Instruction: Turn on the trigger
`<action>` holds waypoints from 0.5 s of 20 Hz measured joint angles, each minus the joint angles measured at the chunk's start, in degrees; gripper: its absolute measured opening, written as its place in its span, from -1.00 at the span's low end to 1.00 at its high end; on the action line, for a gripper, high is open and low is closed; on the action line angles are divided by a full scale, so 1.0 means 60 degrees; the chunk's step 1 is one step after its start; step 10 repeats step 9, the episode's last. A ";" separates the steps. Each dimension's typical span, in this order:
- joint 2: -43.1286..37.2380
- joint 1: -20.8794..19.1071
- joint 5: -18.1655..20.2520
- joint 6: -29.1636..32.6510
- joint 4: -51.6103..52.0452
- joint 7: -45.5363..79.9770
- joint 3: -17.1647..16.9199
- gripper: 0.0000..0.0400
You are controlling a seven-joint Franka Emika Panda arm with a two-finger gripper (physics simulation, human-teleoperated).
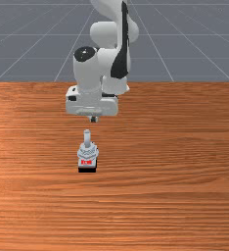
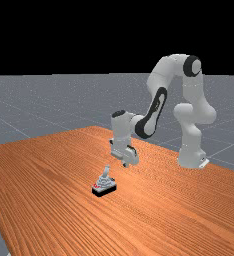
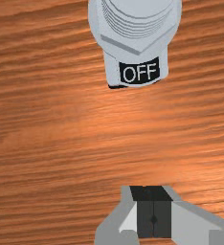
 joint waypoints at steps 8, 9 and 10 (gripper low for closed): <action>0.1713 -0.0276 0.0318 0.0096 0.2241 -0.0343 0.0336 -1.00; 0.1993 -0.0349 0.0355 -0.0033 0.2899 -0.0448 0.0413 -1.00; 0.1993 -0.0349 0.0355 -0.0033 0.2899 -0.0448 0.0413 -1.00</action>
